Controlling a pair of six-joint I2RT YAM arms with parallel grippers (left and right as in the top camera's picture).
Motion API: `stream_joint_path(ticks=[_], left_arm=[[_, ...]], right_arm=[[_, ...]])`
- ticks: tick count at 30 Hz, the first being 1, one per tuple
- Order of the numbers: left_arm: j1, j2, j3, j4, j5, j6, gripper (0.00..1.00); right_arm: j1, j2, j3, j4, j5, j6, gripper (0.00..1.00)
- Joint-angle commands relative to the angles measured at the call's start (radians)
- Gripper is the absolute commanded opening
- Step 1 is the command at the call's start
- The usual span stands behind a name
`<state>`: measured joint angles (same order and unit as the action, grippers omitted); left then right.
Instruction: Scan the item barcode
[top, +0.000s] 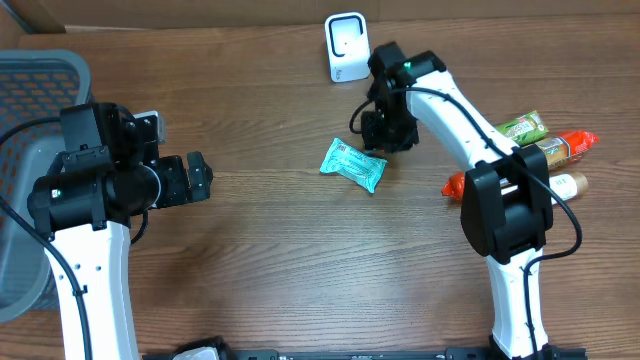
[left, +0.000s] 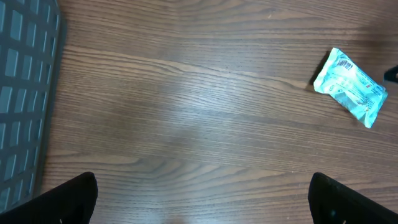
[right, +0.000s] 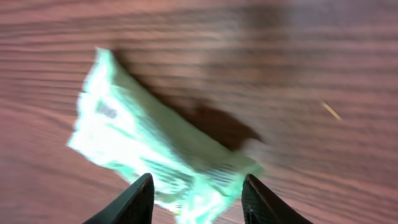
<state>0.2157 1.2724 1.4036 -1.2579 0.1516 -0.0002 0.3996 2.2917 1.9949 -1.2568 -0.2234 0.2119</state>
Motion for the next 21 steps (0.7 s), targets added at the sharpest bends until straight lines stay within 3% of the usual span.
stream_joint_path(ticks=[1, 7, 11, 17, 21], left_arm=[[-0.007, -0.003, 0.018, 0.002, -0.005, 0.004, 1.00], [-0.007, -0.003, 0.018, 0.002, -0.005, 0.004, 1.00], [-0.007, -0.003, 0.018, 0.002, -0.005, 0.004, 1.00], [-0.007, -0.003, 0.018, 0.002, -0.005, 0.004, 1.00], [-0.007, -0.003, 0.018, 0.002, -0.005, 0.004, 1.00]], right_arm=[[0.017, -0.047, 0.028, 0.006, -0.109, -0.040, 0.47], [0.058, -0.046, 0.023, 0.045, -0.159, 0.001, 0.47], [0.103, -0.042, -0.003, 0.106, -0.039, 0.083, 0.46], [0.136, -0.042, -0.066, 0.140, 0.159, 0.189, 0.23], [0.136, -0.042, -0.085, 0.151, 0.171, 0.189, 0.20]])
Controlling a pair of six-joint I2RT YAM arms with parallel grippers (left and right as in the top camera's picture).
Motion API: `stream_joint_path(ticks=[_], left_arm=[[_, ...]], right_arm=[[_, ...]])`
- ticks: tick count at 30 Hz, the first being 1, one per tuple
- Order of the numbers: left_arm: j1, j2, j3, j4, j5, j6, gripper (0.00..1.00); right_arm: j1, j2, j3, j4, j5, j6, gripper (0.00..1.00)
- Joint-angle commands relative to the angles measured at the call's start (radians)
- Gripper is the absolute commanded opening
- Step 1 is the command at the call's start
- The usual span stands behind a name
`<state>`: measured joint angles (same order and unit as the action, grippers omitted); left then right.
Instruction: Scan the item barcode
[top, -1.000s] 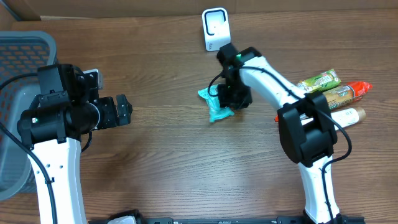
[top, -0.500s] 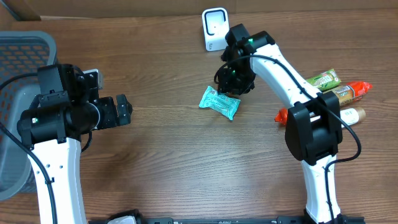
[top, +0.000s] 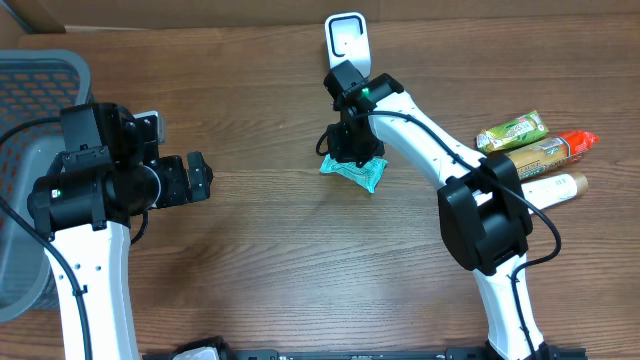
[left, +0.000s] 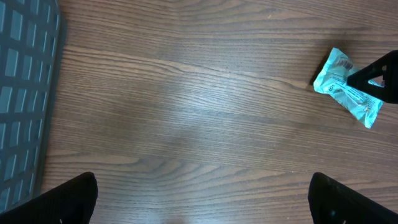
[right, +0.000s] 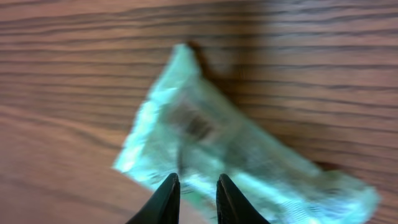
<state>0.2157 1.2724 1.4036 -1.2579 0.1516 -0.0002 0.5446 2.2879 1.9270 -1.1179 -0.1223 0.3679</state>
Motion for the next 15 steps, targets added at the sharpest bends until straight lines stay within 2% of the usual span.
stream_joint_path(ticks=[1, 7, 15], left_arm=[[-0.007, -0.003, 0.018, 0.002, -0.005, 0.004, 1.00], [-0.007, -0.003, 0.018, 0.002, -0.005, 0.004, 1.00], [-0.007, -0.003, 0.018, 0.002, -0.005, 0.004, 1.00]], right_arm=[[-0.009, -0.038, -0.024, 0.024, 0.069, 0.034, 0.18], [-0.010, -0.038, -0.030, 0.093, 0.069, 0.033, 0.08], [0.002, -0.036, -0.050, 0.121, 0.070, 0.033, 0.08]])
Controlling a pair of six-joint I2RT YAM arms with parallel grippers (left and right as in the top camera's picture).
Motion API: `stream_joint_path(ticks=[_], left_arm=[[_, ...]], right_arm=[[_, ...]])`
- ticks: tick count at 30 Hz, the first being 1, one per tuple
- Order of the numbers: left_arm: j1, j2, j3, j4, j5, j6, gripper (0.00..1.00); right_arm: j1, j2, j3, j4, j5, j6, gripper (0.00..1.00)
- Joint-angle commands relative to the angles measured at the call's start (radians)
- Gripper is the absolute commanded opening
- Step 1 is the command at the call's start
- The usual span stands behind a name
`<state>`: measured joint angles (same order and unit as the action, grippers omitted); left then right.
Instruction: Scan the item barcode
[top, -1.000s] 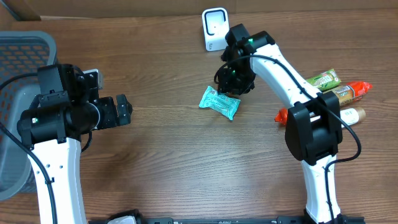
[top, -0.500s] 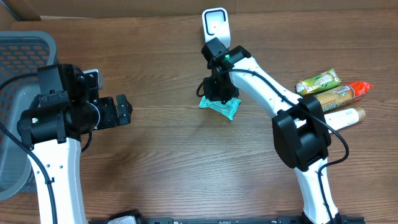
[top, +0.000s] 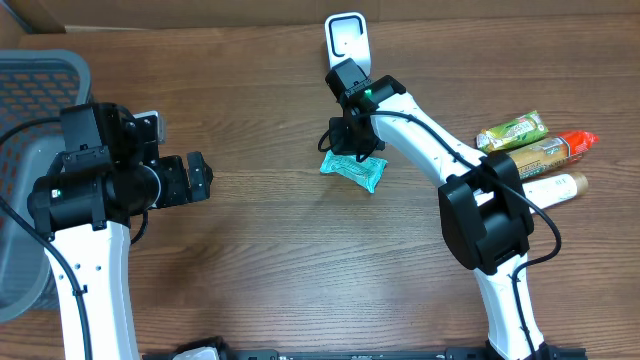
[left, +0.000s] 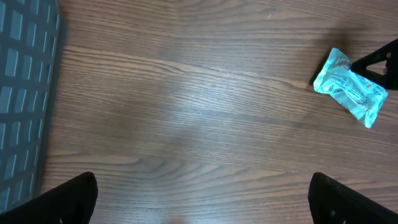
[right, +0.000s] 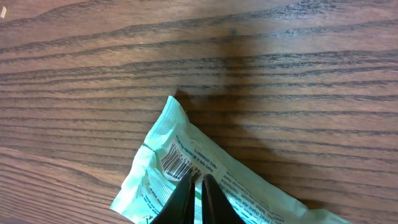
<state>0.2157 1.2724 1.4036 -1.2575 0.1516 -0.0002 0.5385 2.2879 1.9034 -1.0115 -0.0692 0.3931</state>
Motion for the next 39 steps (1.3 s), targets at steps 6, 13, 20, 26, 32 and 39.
stream_joint_path(ticks=[6, 13, 20, 26, 32, 39], left_arm=[[-0.007, -0.003, 0.018, 0.001, -0.005, 0.004, 1.00], [-0.007, -0.003, 0.018, 0.001, -0.005, 0.004, 1.00], [-0.007, -0.003, 0.018, 0.001, -0.005, 0.004, 1.00], [-0.007, -0.003, 0.018, 0.001, -0.005, 0.004, 1.00], [-0.007, -0.003, 0.018, 0.001, -0.005, 0.004, 0.99], [-0.006, -0.003, 0.018, 0.001, -0.005, 0.004, 0.99]], right_arm=[[0.010, -0.036, -0.148, 0.137, 0.016, 0.028, 0.08], [0.010, -0.036, -0.211, 0.170, 0.011, 0.045, 0.46], [0.008, -0.053, -0.178, 0.152, -0.006, 0.014, 0.53], [0.003, -0.147, -0.077, 0.066, -0.007, -0.007, 0.58], [-0.050, -0.307, -0.032, -0.101, -0.011, 0.061, 0.70], [-0.135, -0.333, -0.081, -0.260, -0.132, 0.081, 0.73]])
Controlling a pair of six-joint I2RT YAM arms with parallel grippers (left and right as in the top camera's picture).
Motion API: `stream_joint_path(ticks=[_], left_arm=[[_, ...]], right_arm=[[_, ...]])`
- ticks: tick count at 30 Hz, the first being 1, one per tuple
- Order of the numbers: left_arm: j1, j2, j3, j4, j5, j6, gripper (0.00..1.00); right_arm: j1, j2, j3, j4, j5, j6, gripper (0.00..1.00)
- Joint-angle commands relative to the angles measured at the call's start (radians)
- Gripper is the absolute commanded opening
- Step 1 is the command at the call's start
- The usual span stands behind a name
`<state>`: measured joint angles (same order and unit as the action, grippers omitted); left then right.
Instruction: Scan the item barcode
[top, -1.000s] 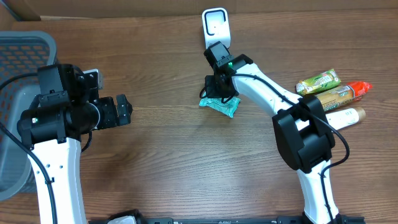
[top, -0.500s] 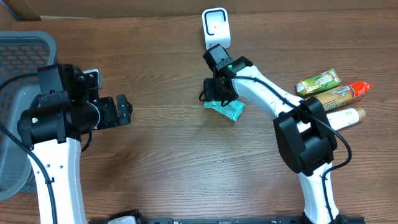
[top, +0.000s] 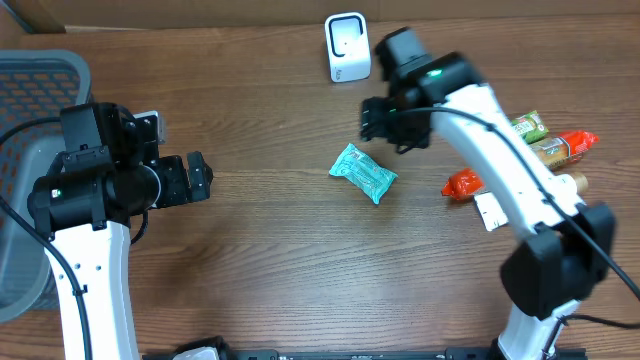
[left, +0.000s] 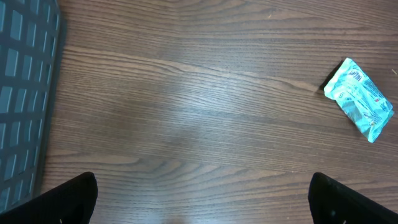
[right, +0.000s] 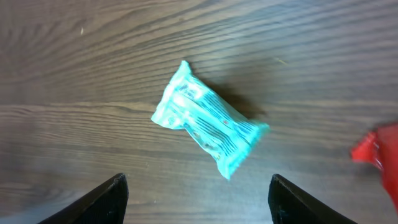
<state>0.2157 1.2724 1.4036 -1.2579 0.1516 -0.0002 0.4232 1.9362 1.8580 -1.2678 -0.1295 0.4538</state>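
A teal snack packet (top: 363, 172) lies flat on the wooden table, also seen in the right wrist view (right: 208, 124) and far right in the left wrist view (left: 360, 101). The white barcode scanner (top: 347, 47) stands at the table's far edge. My right gripper (top: 395, 122) hangs above the table just beyond the packet, wide open (right: 196, 180) and holding nothing. My left gripper (top: 192, 178) hovers open (left: 202, 180) over bare wood at the left, far from the packet.
A grey mesh basket (top: 40, 75) sits at the far left, its wall showing as basket (left: 22, 93). At the right lie a red packet (top: 462, 184), a green bar (top: 525, 127), an orange-tipped bar (top: 562, 146) and a white item (top: 490, 210).
My right gripper was almost shut, low at the packet's barcode end. It now stands higher, further right and wide open. The packet lies a little further right, turned. Left arm unchanged.
My right gripper was first open just right of the packet. It then stood over the packet's left end, fingers narrowed, then almost shut at the barcode. Now it is open and raised, the packet slightly shifted on the table. The left arm stayed still.
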Motion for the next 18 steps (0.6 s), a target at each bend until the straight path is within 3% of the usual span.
stream_joint_path(ticks=[1, 9, 18], left_arm=[[-0.007, -0.003, 0.018, 0.002, -0.005, 0.004, 1.00], [-0.007, -0.003, 0.018, 0.002, -0.005, 0.004, 1.00], [-0.007, -0.003, 0.018, 0.002, -0.005, 0.004, 1.00]], right_arm=[[-0.024, 0.018, -0.064, 0.005, -0.082, 0.033, 0.73], [-0.026, 0.018, -0.367, 0.214, -0.083, 0.303, 0.67], [-0.024, 0.019, -0.557, 0.487, -0.113, 0.392, 0.65]])
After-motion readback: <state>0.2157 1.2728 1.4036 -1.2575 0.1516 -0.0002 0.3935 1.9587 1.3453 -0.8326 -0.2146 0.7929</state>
